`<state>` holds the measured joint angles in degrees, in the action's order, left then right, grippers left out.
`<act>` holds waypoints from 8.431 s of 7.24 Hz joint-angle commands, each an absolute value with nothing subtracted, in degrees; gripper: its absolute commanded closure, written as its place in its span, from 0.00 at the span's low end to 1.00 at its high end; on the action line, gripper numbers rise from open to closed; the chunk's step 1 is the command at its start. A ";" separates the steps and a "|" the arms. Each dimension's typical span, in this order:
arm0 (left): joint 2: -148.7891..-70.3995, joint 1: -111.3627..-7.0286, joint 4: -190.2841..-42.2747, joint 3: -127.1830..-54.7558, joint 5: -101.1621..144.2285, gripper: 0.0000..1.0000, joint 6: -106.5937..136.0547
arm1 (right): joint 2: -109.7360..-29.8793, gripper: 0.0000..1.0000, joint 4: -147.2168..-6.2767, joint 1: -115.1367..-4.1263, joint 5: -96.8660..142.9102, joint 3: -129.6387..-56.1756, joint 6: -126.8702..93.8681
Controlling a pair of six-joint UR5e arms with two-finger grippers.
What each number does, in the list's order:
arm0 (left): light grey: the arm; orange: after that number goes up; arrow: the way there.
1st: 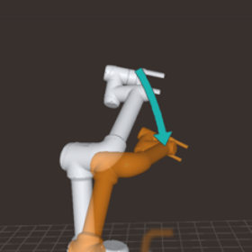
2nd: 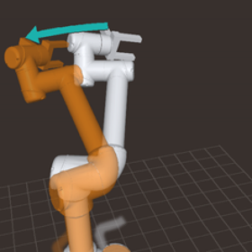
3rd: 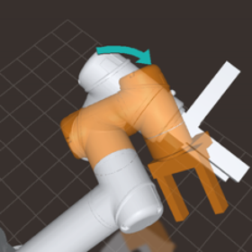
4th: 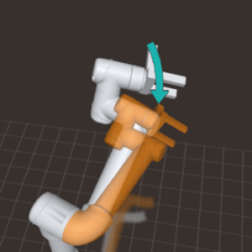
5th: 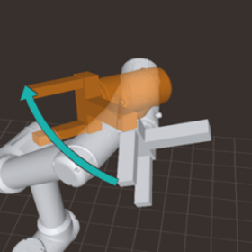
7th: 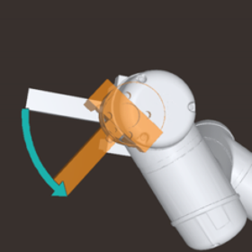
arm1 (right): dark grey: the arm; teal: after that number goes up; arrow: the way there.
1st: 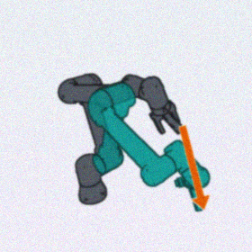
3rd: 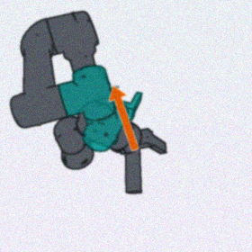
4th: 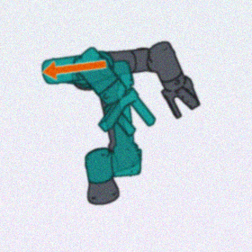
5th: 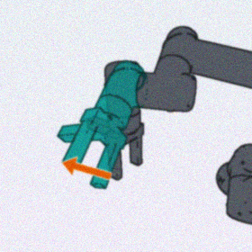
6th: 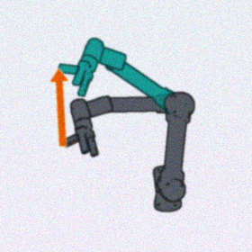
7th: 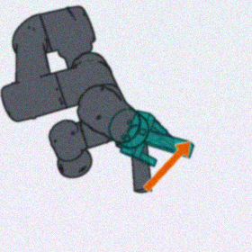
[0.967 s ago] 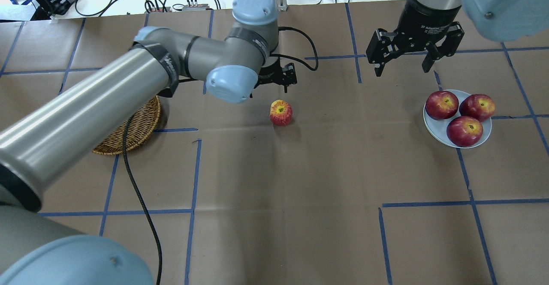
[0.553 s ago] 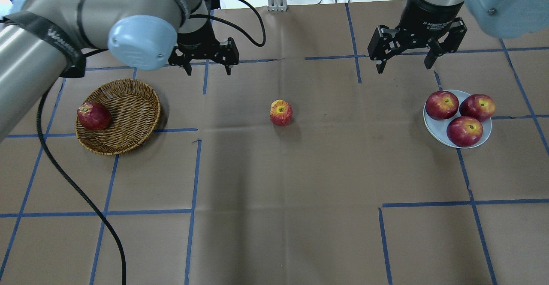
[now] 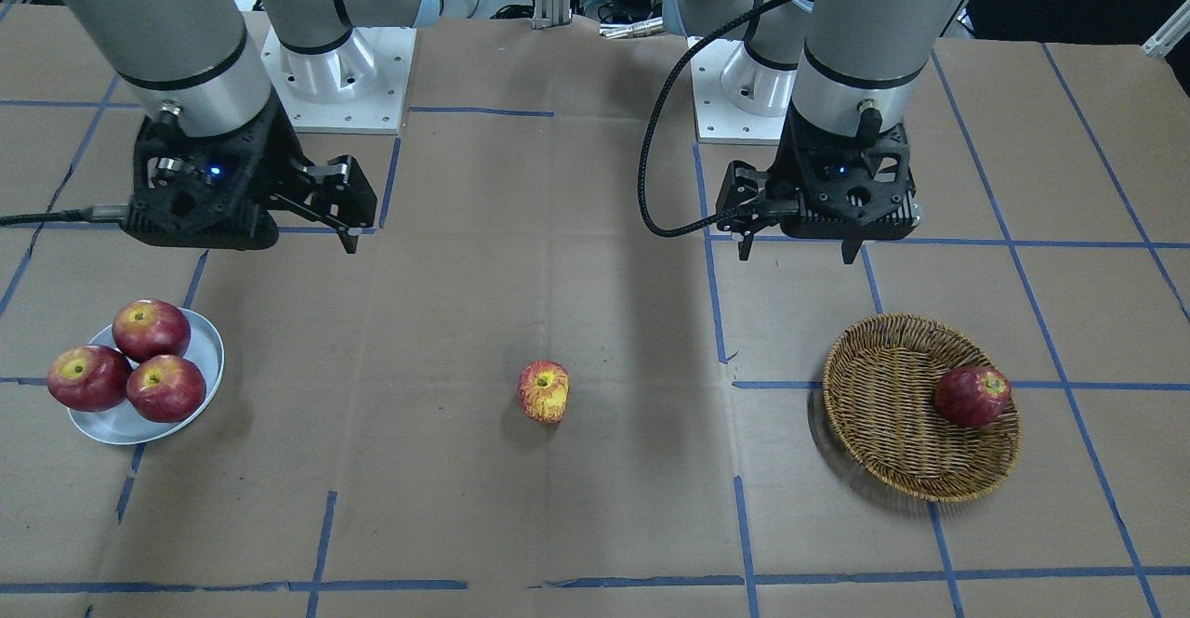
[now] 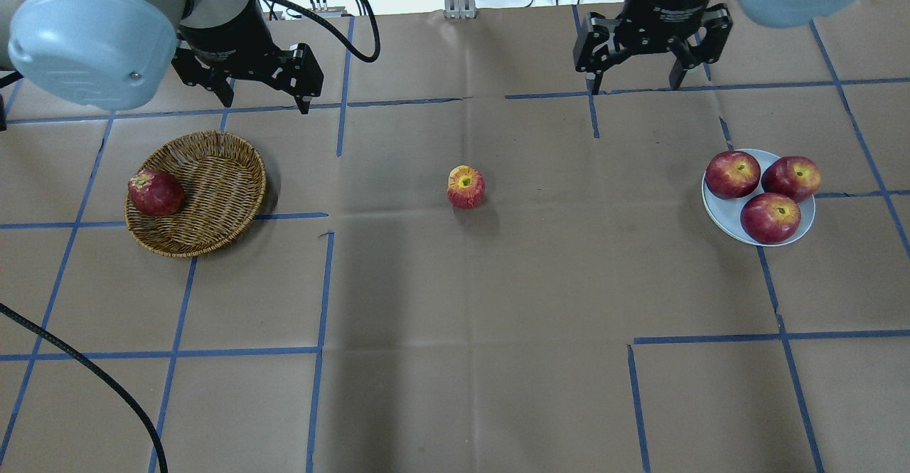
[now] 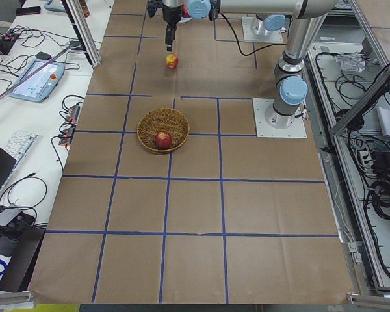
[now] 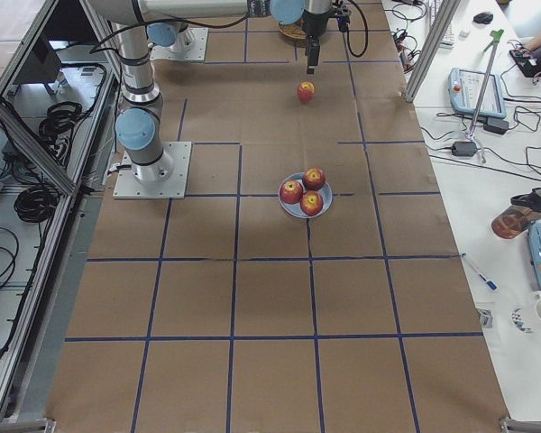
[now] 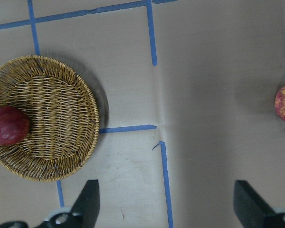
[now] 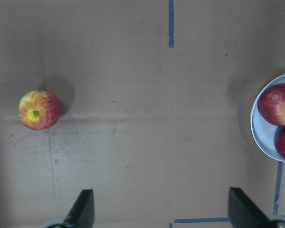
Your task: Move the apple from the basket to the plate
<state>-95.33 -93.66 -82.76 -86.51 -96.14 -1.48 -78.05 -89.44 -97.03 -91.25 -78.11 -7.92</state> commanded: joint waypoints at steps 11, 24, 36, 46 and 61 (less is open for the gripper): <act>-92.20 -91.32 -83.06 -91.32 -88.57 0.01 -1.31 | -56.43 0.00 -120.09 -111.27 -91.32 -84.95 -22.32; -90.18 -91.50 -88.68 -91.32 -88.15 0.01 -1.40 | -63.68 0.53 -108.42 -103.31 -89.91 -81.12 -13.84; -87.89 -88.15 -90.88 -93.69 -90.44 0.01 -3.60 | -71.81 0.53 -118.30 -65.57 -92.55 -100.10 42.01; -87.80 -88.15 -90.88 -93.43 -90.79 0.01 -3.52 | -72.69 0.00 -117.87 -66.00 -95.19 -99.16 41.75; -87.98 -88.15 -90.88 -93.34 -90.62 0.01 -3.52 | -89.30 0.00 -85.52 -89.65 -90.44 -89.03 7.82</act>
<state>-87.92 -88.15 -90.91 -93.54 -90.63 -3.58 -89.04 -85.46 -89.61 -90.28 -88.91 7.86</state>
